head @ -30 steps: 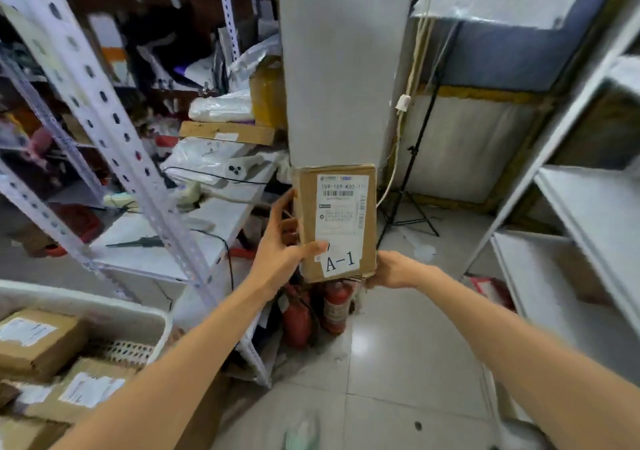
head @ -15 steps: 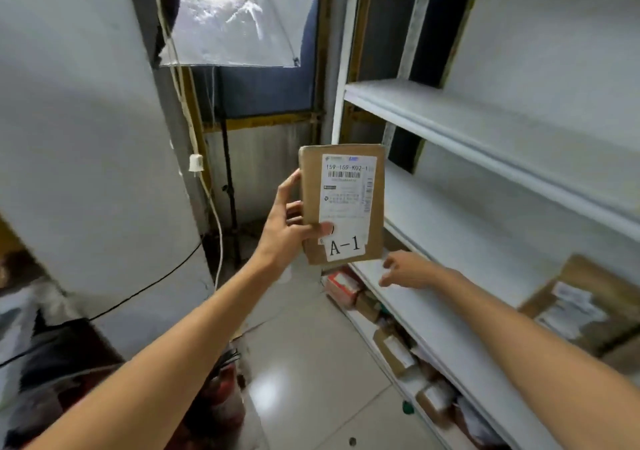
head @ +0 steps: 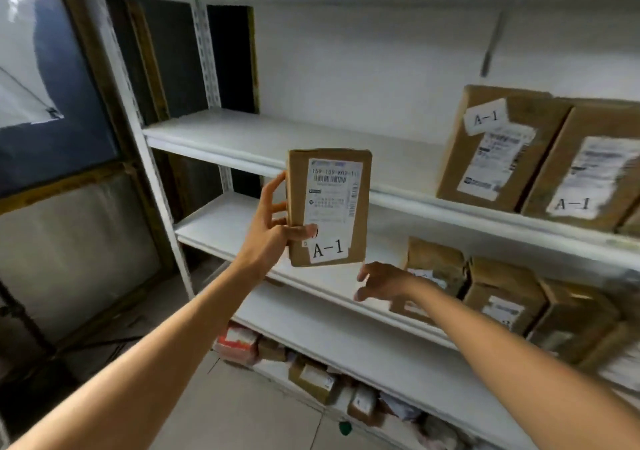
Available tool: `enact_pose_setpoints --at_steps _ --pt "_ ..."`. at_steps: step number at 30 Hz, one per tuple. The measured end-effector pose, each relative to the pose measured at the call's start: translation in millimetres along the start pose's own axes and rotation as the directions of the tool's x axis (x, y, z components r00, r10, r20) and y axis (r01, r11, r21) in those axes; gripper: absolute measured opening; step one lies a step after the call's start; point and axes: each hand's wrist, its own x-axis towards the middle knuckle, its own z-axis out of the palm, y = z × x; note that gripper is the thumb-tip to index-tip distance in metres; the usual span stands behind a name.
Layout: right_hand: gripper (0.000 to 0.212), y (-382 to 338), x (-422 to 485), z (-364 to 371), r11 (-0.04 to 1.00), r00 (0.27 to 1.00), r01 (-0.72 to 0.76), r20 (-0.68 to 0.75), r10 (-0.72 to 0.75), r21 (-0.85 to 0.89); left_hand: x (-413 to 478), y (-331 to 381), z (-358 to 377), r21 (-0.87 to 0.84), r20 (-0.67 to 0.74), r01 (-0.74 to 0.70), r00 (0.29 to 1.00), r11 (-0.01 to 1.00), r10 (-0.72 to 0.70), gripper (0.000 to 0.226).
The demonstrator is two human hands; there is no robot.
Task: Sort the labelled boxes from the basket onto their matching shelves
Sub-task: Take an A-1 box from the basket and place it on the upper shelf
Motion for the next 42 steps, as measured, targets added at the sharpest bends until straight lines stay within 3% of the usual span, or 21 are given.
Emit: enact_pose_setpoints --at_steps 12,17,24,28,33,39,42 --pt "0.062 65.0 11.4 -41.4 0.958 0.978 -0.164 -0.09 0.19 0.234 177.4 26.8 79.9 -0.038 0.239 -0.131 0.961 0.991 0.137 0.087" --pt "0.072 66.1 29.2 -47.2 0.939 0.963 -0.223 -0.094 0.254 0.261 209.5 1.0 97.5 -0.003 0.367 -0.157 0.918 0.988 0.148 0.092" --pt "0.059 52.0 52.0 -52.0 0.927 0.955 -0.253 -0.084 0.285 0.279 235.0 -17.6 108.7 0.068 0.412 -0.228 0.893 0.971 0.181 0.083" --pt "0.068 43.4 63.1 -49.3 0.931 0.961 -0.234 -0.078 0.265 0.279 238.2 -21.2 108.6 0.105 0.432 -0.228 0.887 0.968 0.162 0.088" --pt "0.068 21.2 87.7 -50.6 0.965 0.984 -0.165 -0.037 0.175 0.203 228.0 -26.6 78.7 0.291 0.339 -0.2 0.936 0.936 0.095 0.095" --pt "0.065 -39.3 133.6 -43.9 0.998 0.999 0.029 0.012 -0.03 0.048 188.3 -32.3 -25.5 0.521 0.15 -0.113 0.988 0.846 0.04 0.049" --pt "0.062 -79.6 144.3 -31.9 0.982 0.981 0.189 0.051 -0.189 0.007 138.5 -41.6 -72.4 0.667 0.01 0.046 0.997 0.744 -0.071 0.04"
